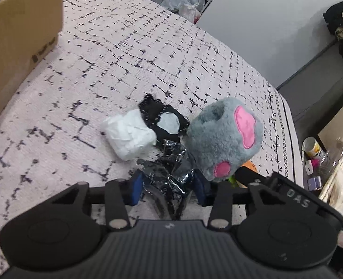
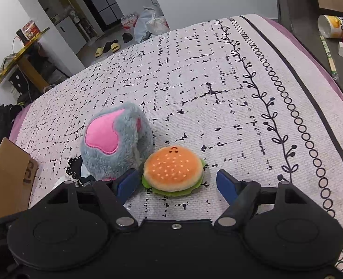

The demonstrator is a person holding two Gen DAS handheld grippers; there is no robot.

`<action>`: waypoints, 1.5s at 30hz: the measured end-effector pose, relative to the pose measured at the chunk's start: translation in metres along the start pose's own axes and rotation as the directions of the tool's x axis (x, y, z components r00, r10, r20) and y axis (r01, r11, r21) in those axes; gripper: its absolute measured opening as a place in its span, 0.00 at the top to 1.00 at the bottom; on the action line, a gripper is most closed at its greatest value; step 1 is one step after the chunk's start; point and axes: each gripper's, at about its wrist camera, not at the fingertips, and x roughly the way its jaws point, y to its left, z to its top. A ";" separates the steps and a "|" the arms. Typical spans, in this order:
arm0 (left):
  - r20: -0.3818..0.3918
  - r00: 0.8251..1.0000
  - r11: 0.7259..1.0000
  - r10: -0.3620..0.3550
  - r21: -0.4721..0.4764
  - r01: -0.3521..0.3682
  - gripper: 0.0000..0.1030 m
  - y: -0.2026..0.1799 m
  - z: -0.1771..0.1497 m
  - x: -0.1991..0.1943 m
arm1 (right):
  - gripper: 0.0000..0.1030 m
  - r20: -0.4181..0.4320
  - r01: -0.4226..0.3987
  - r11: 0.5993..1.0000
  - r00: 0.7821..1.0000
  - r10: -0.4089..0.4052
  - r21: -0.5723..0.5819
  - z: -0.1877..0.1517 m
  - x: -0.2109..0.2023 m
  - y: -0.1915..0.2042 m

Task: Organize soft objects
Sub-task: 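Grasp the black shiny bag with the left gripper while the right grasps the hamburger plush, then carry the black bag and hamburger plush in both grippers over the box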

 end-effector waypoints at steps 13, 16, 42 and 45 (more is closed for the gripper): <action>0.011 1.000 1.000 0.018 0.012 -0.018 0.58 0.023 0.000 -0.051 | 0.58 -0.001 0.066 0.993 0.998 -0.066 -0.097 -0.017 0.003 0.015; 0.019 1.000 1.000 0.017 0.023 -0.018 0.58 0.023 0.004 -0.066 | 0.59 -0.011 0.065 0.995 0.998 -0.066 -0.072 -0.019 -0.007 0.016; 0.151 0.989 0.987 0.004 0.158 -0.028 0.58 0.059 0.051 -0.193 | 0.58 0.138 0.001 0.999 0.990 -0.008 0.052 -0.044 -0.123 0.092; 0.176 0.984 0.983 0.010 0.176 -0.041 0.58 0.065 0.056 -0.209 | 0.58 0.147 -0.003 1.000 0.989 -0.002 0.031 -0.048 -0.131 0.105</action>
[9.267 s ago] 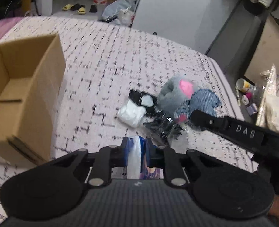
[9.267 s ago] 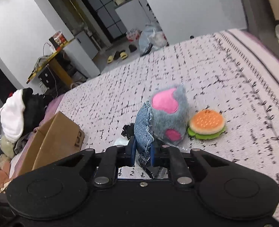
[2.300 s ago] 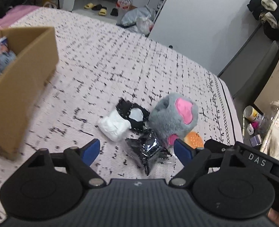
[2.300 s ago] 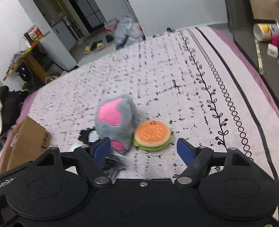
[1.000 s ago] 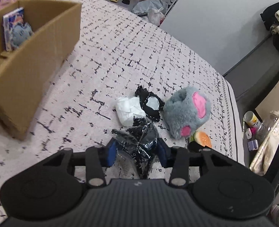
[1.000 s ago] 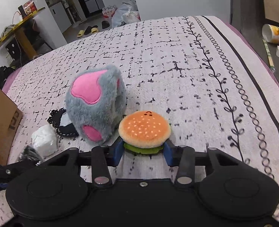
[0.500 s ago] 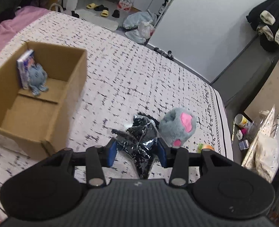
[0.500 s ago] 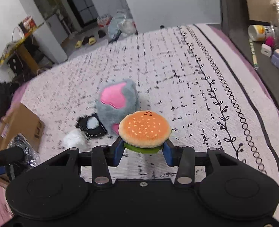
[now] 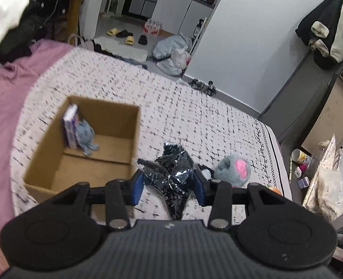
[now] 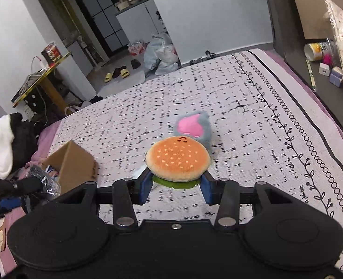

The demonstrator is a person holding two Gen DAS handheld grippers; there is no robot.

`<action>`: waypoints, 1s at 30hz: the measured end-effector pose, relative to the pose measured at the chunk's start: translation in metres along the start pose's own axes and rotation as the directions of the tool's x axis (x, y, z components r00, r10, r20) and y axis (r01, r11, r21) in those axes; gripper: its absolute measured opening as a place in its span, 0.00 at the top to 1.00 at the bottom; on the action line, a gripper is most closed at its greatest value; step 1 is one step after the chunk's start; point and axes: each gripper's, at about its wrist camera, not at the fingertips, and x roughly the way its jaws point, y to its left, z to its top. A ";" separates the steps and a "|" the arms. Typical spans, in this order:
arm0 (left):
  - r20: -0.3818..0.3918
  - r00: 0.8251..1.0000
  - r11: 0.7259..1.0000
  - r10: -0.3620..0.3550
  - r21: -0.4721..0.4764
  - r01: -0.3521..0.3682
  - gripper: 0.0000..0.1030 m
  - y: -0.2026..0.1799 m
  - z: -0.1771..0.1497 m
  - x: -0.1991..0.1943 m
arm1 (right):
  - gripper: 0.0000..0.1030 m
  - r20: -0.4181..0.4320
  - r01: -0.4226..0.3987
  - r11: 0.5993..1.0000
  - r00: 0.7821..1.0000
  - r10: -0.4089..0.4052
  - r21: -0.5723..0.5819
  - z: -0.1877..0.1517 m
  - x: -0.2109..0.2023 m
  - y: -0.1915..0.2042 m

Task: Organize soft objects
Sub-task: 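Carry the black bag and hamburger plush in both grippers over the box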

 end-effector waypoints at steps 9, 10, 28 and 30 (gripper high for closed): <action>0.042 0.999 1.000 0.010 0.007 -0.010 0.58 0.032 0.017 -0.024 | 0.58 0.023 -0.023 0.998 0.999 0.025 -0.065 0.000 -0.015 0.043; 0.047 0.999 1.000 0.003 -0.001 -0.003 0.58 0.037 0.018 -0.025 | 0.58 0.026 -0.027 0.997 0.999 0.029 -0.074 -0.001 -0.016 0.048; 0.068 0.997 0.996 -0.029 -0.087 0.035 0.58 0.122 0.034 -0.002 | 0.58 -0.002 -0.084 0.964 0.996 0.086 -0.252 -0.018 0.003 0.146; 0.076 0.997 0.998 -0.002 -0.055 0.007 0.58 0.124 0.040 0.004 | 0.58 -0.008 -0.090 0.958 0.996 0.091 -0.271 -0.019 0.006 0.154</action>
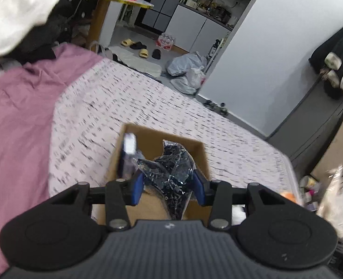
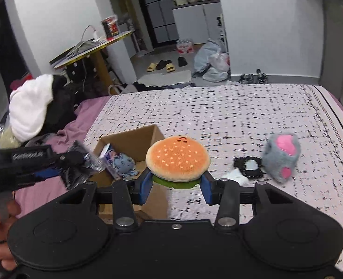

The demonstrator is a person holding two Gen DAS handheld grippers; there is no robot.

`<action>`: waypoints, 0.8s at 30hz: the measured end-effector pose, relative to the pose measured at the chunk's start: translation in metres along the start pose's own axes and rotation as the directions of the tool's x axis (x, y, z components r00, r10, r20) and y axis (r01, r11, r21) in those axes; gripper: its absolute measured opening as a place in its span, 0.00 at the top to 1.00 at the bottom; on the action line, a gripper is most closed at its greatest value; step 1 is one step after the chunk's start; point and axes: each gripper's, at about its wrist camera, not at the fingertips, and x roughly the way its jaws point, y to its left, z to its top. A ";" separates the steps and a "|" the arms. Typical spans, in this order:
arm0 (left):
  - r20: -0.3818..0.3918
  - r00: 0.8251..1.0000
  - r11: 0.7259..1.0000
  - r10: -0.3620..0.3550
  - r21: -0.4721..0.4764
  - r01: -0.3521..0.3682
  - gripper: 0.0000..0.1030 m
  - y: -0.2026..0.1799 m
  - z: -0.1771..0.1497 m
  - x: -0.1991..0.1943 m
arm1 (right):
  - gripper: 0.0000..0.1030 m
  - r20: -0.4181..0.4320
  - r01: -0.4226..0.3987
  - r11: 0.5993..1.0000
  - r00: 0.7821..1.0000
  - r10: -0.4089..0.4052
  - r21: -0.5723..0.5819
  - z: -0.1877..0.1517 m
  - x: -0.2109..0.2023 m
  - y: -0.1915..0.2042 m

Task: Organize soft objects
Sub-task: 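Carry the black bag and hamburger plush in both grippers over the box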

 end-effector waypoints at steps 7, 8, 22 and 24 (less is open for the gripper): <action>-0.063 0.998 1.000 0.012 -0.007 -0.012 0.58 0.019 0.001 0.034 | 0.58 -0.025 -0.027 0.999 0.999 0.026 -0.030 0.003 0.019 0.023; -0.076 0.997 1.000 0.009 -0.009 -0.009 0.58 0.020 0.000 0.039 | 0.58 -0.029 -0.028 0.999 0.999 0.027 -0.035 0.003 0.022 0.025; -0.167 0.986 0.996 -0.017 -0.089 0.002 0.47 0.037 -0.013 0.067 | 0.58 -0.080 -0.050 0.998 0.996 0.046 -0.047 0.008 0.064 0.042; -0.151 0.988 0.996 -0.010 -0.090 -0.004 0.43 0.037 -0.009 0.062 | 0.58 -0.087 -0.054 0.997 0.995 0.049 -0.052 0.008 0.069 0.044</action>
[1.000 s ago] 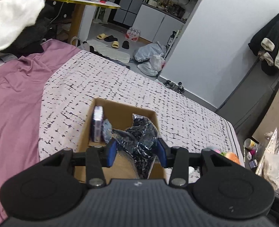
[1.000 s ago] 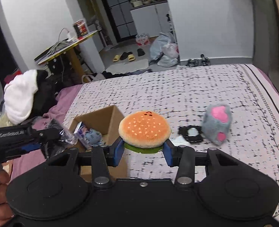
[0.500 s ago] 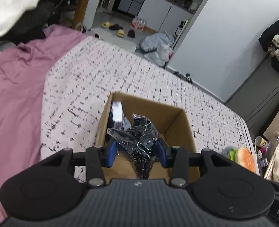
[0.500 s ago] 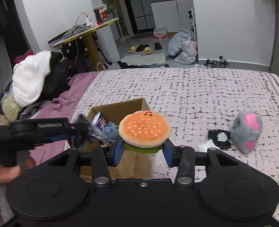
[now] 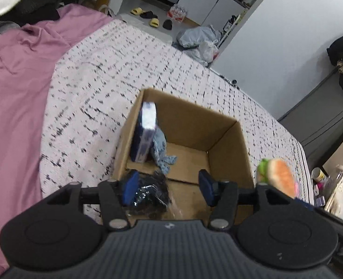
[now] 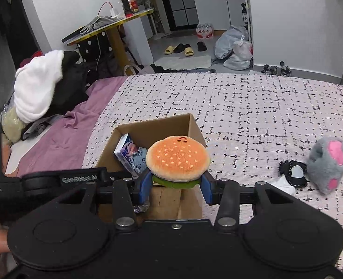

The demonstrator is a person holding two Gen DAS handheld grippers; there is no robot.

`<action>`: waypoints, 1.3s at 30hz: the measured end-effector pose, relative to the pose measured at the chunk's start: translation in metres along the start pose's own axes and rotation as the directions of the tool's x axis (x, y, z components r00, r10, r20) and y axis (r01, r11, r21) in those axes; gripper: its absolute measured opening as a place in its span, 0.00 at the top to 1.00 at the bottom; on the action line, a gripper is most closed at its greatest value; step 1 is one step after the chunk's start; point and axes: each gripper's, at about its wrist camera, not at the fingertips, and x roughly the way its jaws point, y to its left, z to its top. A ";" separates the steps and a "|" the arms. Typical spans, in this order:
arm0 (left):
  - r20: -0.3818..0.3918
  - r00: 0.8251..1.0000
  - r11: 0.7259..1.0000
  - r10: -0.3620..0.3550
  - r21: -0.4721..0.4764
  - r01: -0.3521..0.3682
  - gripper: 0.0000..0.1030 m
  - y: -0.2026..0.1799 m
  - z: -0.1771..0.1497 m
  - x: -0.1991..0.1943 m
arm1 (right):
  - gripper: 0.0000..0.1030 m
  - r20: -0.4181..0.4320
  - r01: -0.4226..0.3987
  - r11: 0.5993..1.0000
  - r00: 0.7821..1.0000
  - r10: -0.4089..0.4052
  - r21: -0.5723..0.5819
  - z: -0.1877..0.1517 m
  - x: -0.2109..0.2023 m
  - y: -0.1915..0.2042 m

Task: Organize soft objects
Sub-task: 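Carry the black bag and hamburger plush in both grippers over the box, then open both grippers to drop the bag and hamburger into the box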

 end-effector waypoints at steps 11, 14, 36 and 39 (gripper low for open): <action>0.074 0.996 0.999 0.052 0.006 -0.053 0.29 0.013 0.021 -0.032 | 0.58 -0.042 -0.025 0.997 0.999 0.022 -0.077 0.009 0.024 0.021; 0.078 0.996 0.999 0.035 0.025 -0.038 0.24 0.015 0.023 -0.035 | 0.57 -0.052 -0.029 0.996 0.998 0.024 -0.090 0.012 0.031 0.025; 0.184 0.980 0.997 0.072 -0.017 -0.070 0.12 0.005 0.023 -0.075 | 0.09 -0.039 -0.061 0.995 0.998 0.058 -0.084 0.017 -0.006 0.005; 0.190 0.978 0.996 0.084 -0.008 -0.084 0.12 -0.005 0.018 -0.081 | 0.07 -0.028 -0.062 0.996 0.998 0.060 -0.071 0.018 -0.017 -0.005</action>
